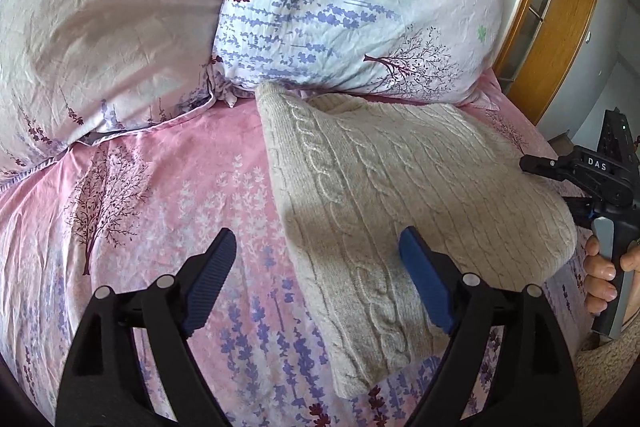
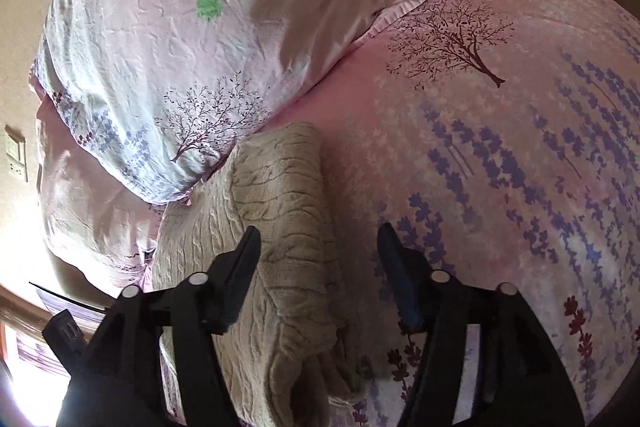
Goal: Fold small clothes
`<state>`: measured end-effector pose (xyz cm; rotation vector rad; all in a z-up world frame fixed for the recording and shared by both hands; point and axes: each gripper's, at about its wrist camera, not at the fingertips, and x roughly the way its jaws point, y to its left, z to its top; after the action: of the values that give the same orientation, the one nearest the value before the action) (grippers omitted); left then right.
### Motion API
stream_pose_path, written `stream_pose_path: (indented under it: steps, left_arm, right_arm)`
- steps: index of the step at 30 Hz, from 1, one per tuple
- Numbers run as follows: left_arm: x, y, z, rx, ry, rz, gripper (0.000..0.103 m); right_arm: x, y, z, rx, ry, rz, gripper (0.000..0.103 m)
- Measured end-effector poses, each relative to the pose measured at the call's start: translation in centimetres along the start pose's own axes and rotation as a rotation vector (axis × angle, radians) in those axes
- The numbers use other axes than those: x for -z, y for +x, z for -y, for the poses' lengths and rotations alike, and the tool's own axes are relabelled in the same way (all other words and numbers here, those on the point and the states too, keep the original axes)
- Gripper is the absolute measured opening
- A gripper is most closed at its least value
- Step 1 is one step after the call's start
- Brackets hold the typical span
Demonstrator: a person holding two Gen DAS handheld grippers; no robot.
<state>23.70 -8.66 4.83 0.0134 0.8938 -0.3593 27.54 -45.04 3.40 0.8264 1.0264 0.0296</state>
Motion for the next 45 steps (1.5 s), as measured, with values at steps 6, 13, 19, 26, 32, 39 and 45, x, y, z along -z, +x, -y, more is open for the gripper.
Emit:
stream_pose_path:
  steps: [6, 13, 19, 26, 32, 39, 45]
  left_arm:
    - [-1.5, 1.1, -3.2, 0.149, -0.199, -0.066, 0.086]
    - [-2.2, 2.3, -3.6, 0.158, -0.213, -0.11, 0.086]
    - [-2.5, 3.4, -1.7, 0.17, -0.167, -0.139, 0.087]
    - [-3.0, 4.1, -0.2, 0.145, -0.121, -0.138, 0.087]
    - [-3.4, 5.1, 0.7, 0.139, -0.103, -0.135, 0.088]
    - [-3.8, 6.3, 0.9, 0.153, -0.115, -0.147, 0.09]
    - [-4.2, 8.0, -0.4, 0.263, -0.215, -0.178, 0.09]
  right_arm:
    - [0.3, 0.8, 0.8, -0.043, 0.04, -0.078, 0.067]
    - [0.3, 1.6, 0.9, -0.089, 0.054, -0.104, 0.068]
    - [0.1, 2.2, 0.5, -0.133, 0.063, -0.122, 0.068]
    - [-0.3, 3.0, -0.2, -0.175, 0.057, -0.143, 0.068]
    - [-0.5, 3.5, -0.8, -0.178, 0.043, -0.145, 0.068]
    - [-0.2, 4.5, -2.0, -0.181, 0.014, -0.151, 0.063]
    - [0.1, 4.8, -1.1, -0.215, 0.027, -0.157, 0.037]
